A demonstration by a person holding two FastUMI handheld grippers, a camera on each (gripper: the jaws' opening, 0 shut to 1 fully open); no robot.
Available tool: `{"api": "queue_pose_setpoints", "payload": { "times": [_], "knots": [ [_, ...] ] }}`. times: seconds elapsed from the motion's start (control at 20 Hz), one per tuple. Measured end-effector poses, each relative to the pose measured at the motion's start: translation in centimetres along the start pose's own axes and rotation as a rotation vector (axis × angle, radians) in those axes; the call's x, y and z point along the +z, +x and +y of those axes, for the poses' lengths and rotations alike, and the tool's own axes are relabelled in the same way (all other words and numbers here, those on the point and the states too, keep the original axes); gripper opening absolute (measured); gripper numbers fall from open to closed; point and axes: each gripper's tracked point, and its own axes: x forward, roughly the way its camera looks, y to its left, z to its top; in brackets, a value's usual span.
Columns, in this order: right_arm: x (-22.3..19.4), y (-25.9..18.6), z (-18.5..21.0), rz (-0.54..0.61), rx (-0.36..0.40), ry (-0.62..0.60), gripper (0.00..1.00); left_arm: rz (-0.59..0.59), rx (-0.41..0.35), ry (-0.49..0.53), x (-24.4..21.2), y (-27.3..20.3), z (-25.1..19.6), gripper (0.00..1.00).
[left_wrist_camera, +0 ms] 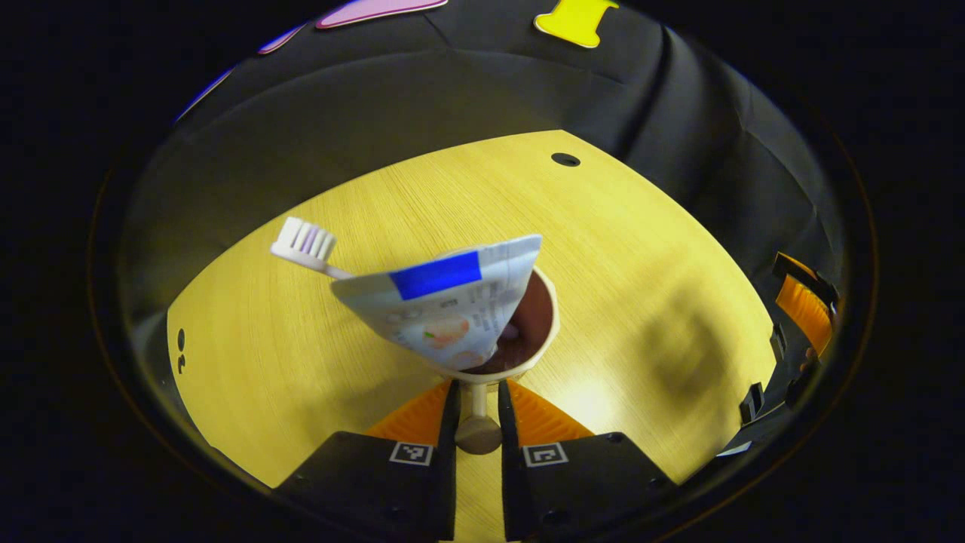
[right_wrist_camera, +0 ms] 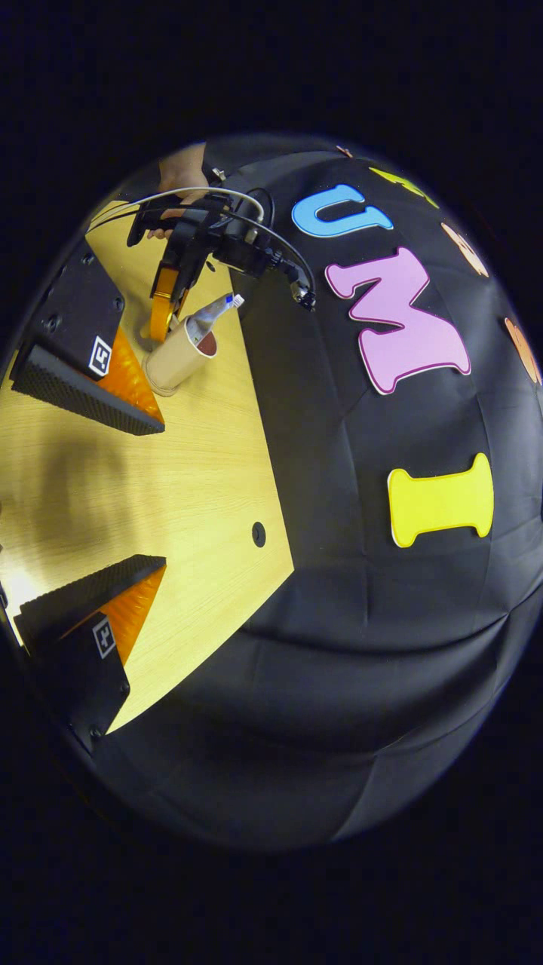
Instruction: Put the toothbrush and toothpaste on the desktop into the cup, then pick up the cup and place it on the coaster on the desktop.
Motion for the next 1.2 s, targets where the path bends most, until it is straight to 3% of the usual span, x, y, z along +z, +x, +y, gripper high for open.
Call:
{"api": "queue_pose_setpoints", "payload": {
  "times": [0.05,0.2,0.3,0.5,0.7,0.9,1.2],
  "knots": [
    [0.0,-0.2,0.0,-0.002,0.002,-0.003,0.98,-0.008,0.004,-0.006,-0.1,-0.8,0.2,0.29],
    [0.4,-0.8,0.4,-0.01,0.009,0.0,0.98,-0.076,0.045,-0.049,-0.2,-3.1,1.2,0.71],
    [0.5,-1.5,0.7,-0.01,0.01,-0.007,0.98,-0.158,0.115,-0.066,-0.9,-5.6,2.6,1.0],
    [0.3,-4.0,1.6,-0.016,0.016,-0.041,0.98,-0.337,0.244,-0.105,-3.6,-12.3,5.1,0.99],
    [-0.6,-6.7,3.3,0.01,0.031,-0.066,0.98,-0.508,0.355,-0.211,-7.5,-20.2,6.3,0.99],
    [-0.7,-9.9,6.3,-0.004,0.041,-0.083,0.98,-0.636,0.399,-0.321,-12.0,-25.8,6.6,0.99],
    [-1.6,-14.6,12.6,0.008,0.081,-0.074,0.98,-0.726,0.442,-0.335,-16.6,-32.5,4.9,1.0]
  ]
}}
